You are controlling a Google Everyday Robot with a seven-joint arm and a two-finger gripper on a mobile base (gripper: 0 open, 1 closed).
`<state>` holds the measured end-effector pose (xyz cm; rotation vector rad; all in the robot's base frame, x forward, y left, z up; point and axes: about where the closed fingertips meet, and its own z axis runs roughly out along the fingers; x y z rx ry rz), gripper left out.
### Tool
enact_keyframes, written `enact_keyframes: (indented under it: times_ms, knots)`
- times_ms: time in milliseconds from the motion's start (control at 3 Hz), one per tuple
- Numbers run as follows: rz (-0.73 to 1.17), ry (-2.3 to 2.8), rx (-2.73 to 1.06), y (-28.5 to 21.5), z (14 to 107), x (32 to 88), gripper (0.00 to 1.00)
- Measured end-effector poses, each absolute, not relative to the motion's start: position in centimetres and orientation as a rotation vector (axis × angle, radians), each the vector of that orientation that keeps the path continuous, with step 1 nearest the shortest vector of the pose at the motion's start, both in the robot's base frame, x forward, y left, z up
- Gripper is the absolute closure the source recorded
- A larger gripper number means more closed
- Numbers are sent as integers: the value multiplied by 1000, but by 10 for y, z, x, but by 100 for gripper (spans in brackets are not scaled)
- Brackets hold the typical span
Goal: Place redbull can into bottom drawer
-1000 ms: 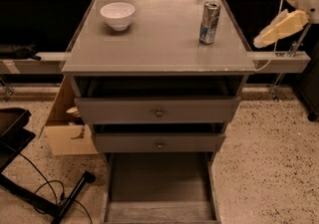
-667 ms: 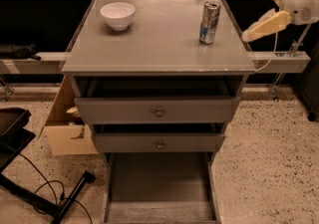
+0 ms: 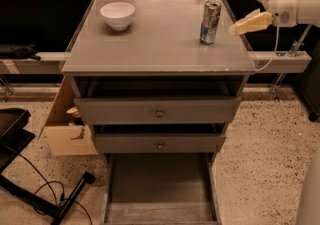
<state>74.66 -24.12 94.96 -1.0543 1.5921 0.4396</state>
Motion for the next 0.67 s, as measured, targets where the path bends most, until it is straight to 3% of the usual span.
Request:
enact_keyframes:
  times_ms: [667]
  knots:
    - [472, 1576, -1016, -222, 943, 771, 0]
